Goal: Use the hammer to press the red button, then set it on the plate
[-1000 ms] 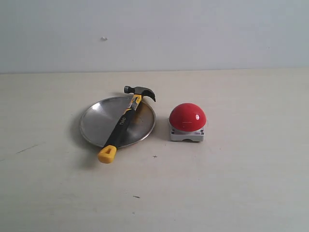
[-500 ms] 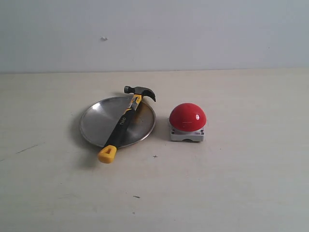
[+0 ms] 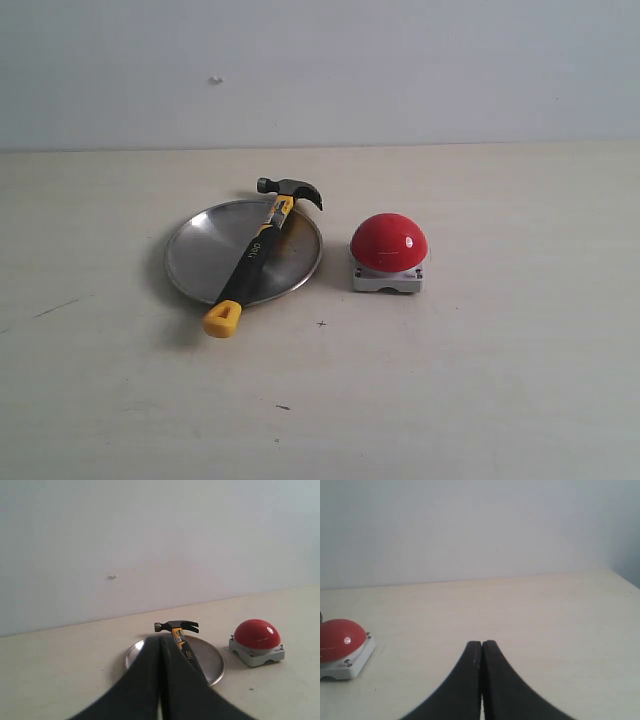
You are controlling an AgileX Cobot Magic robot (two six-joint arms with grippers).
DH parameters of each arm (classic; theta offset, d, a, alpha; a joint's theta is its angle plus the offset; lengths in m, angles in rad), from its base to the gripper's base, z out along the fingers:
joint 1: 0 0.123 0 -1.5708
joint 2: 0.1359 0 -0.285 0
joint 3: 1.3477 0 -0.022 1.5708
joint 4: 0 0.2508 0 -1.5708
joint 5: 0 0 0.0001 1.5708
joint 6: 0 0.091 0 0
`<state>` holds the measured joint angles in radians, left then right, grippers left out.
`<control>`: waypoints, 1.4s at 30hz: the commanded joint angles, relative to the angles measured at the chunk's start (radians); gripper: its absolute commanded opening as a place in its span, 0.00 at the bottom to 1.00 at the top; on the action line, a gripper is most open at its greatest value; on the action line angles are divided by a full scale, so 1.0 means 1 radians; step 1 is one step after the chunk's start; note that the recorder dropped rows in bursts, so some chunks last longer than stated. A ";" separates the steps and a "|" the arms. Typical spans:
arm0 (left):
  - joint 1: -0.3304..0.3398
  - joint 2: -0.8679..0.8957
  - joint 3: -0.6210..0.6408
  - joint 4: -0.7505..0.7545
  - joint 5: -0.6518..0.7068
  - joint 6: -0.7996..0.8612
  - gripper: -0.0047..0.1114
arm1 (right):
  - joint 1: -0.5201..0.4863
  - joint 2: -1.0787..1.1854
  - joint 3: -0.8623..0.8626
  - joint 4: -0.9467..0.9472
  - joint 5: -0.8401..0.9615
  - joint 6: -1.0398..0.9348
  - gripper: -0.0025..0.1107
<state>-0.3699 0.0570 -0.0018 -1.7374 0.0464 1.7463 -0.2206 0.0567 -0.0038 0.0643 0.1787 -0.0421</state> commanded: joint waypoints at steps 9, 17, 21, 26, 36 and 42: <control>0.000 -0.003 0.002 -0.007 0.001 0.002 0.04 | -0.006 -0.057 0.004 -0.043 0.111 0.010 0.02; 0.000 -0.003 0.002 -0.007 0.001 0.002 0.04 | -0.006 -0.057 0.004 -0.040 0.111 0.010 0.02; 0.000 -0.003 0.002 -0.007 0.001 0.002 0.04 | -0.006 -0.057 0.004 -0.040 0.111 0.010 0.02; 0.002 -0.001 0.002 -0.007 0.001 0.005 0.04 | -0.006 -0.057 0.004 -0.040 0.111 0.010 0.02; 0.201 -0.057 0.002 -0.007 0.034 -0.053 0.04 | -0.006 -0.057 0.004 -0.040 0.111 0.010 0.02; 0.246 -0.057 0.002 -0.007 0.029 -0.053 0.04 | -0.006 -0.057 0.004 -0.040 0.111 0.010 0.02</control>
<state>-0.1308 0.0065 -0.0018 -1.7374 0.0673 1.7005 -0.2206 0.0065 -0.0038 0.0288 0.2937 -0.0335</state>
